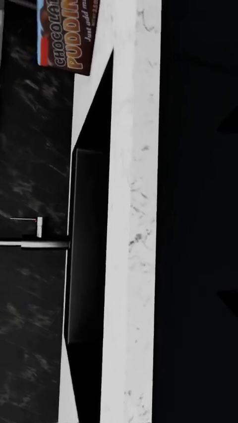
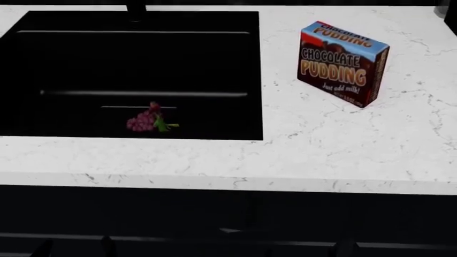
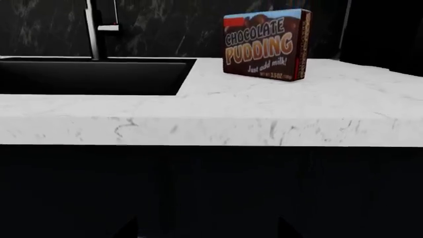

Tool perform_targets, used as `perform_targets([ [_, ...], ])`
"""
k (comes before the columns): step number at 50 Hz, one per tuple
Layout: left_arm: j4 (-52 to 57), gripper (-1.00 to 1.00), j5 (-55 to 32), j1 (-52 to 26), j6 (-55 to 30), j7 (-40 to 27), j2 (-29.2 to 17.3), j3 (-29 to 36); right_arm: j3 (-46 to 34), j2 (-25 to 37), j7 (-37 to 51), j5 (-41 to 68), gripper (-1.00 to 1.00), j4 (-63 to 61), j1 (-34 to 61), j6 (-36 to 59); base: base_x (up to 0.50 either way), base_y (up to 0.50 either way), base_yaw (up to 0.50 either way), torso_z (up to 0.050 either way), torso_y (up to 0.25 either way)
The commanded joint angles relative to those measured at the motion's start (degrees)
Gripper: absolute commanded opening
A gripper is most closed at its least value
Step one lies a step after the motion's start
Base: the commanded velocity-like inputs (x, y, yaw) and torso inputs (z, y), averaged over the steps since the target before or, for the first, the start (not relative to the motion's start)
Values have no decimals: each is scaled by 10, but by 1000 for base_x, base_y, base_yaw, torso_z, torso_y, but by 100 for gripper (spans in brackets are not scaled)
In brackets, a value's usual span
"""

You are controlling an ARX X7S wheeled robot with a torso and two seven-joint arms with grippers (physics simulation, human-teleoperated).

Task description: Turn the sink spout to the right.

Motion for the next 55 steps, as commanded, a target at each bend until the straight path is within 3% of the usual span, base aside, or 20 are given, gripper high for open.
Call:
perform_targets([
  [1, 6, 100, -25, 1, -4, 0, -9, 9, -11, 9, 12, 8, 100, -2, -1, 1, 0, 0, 0, 50, 0],
  [24, 5, 100, -20, 7, 12, -24, -25, 29, -23, 22, 39, 20, 100, -6, 0, 2, 0, 0, 0, 50, 0],
  [38, 149, 100, -41, 7, -65, -53, -49, 20, -25, 63, 55, 10, 100, -190, 0, 171, 0, 0, 0, 0, 0],
  [55, 274, 100, -67, -23, -169, -86, -81, 3, 12, 107, 67, 19, 100, -346, 10, 293, 0, 0, 0, 0, 0],
])
